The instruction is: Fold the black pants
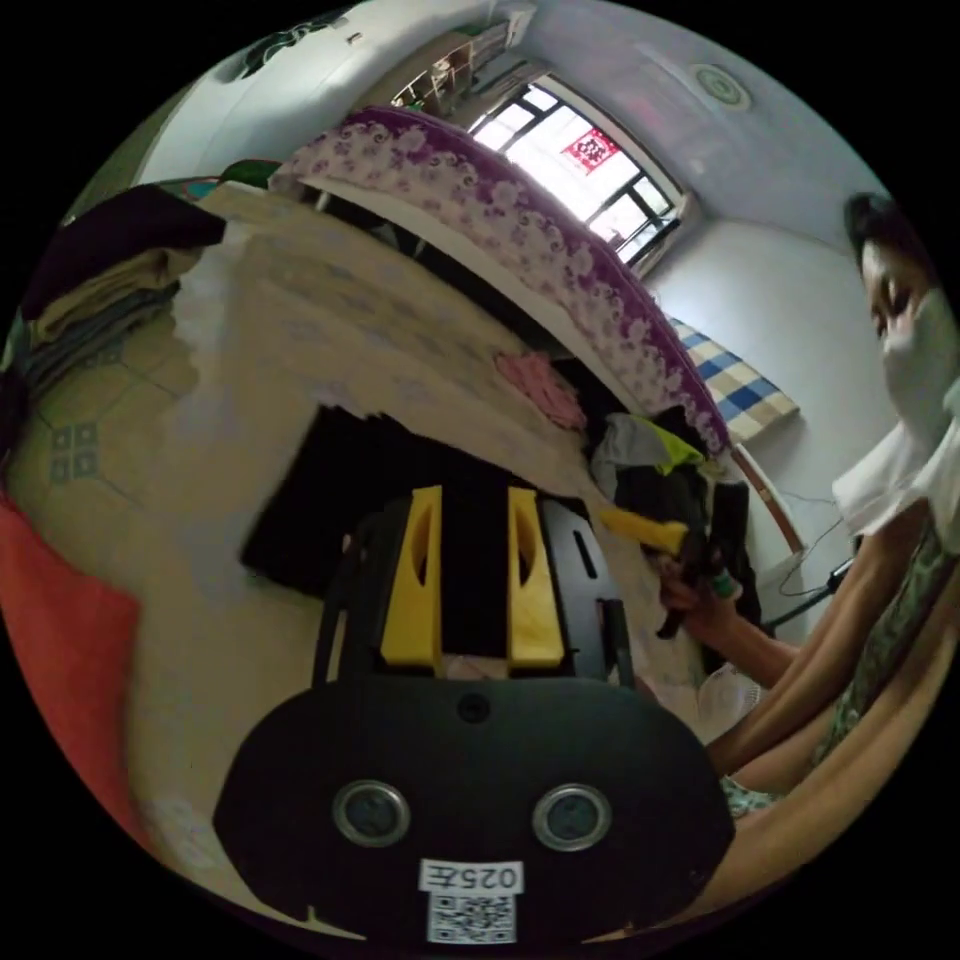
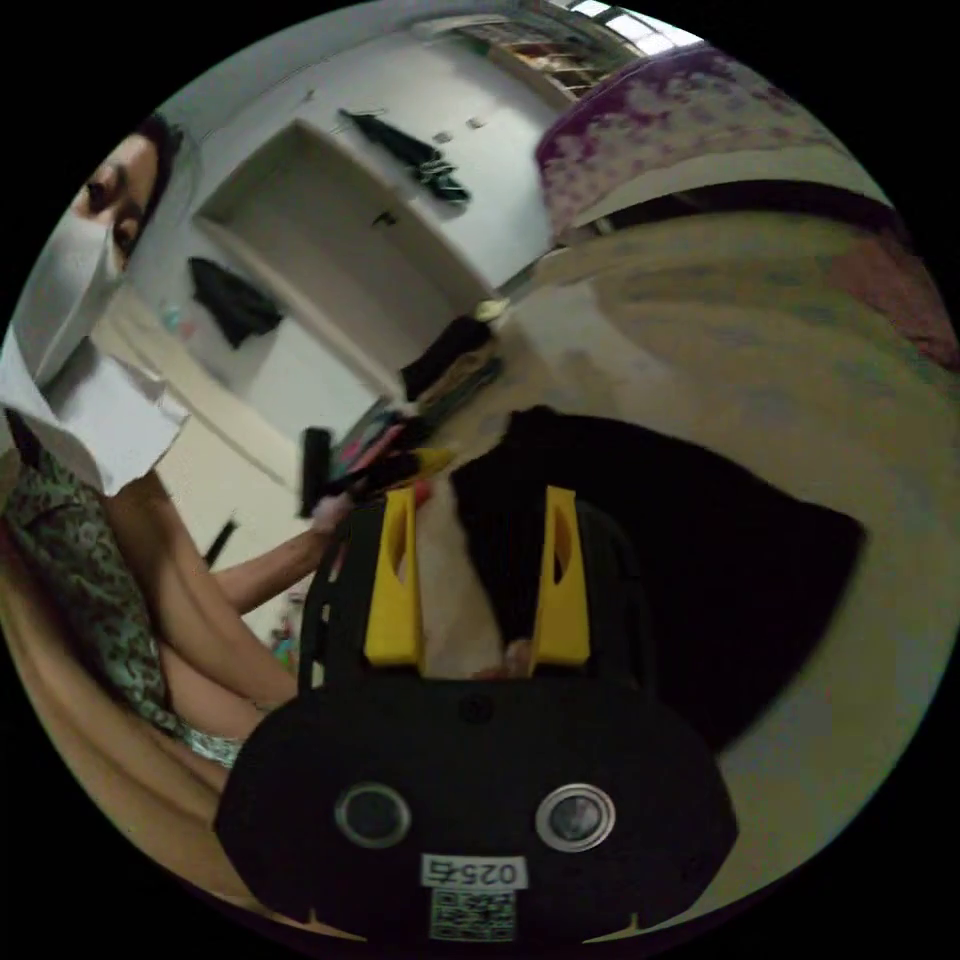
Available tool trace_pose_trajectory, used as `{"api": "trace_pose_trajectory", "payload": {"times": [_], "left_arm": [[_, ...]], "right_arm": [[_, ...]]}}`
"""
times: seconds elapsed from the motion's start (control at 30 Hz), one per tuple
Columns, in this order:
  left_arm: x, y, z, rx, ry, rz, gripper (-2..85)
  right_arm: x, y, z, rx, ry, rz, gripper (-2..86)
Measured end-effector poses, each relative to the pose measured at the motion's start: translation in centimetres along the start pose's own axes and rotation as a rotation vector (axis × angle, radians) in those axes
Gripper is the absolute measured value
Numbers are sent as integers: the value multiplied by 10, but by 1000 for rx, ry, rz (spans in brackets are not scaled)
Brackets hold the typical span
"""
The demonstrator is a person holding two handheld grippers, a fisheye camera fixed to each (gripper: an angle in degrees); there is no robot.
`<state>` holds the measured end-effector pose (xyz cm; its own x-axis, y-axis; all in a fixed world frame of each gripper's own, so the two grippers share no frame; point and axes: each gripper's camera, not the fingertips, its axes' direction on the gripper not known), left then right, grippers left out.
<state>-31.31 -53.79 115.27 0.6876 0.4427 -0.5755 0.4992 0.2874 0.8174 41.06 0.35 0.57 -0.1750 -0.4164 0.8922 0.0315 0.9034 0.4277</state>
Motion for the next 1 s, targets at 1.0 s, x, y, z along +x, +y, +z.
{"api": "trace_pose_trajectory", "payload": {"times": [1.0], "left_arm": [[293,83,-14,-579,73,671,-10]], "right_arm": [[398,64,-56,-48,42,600,-7]]}}
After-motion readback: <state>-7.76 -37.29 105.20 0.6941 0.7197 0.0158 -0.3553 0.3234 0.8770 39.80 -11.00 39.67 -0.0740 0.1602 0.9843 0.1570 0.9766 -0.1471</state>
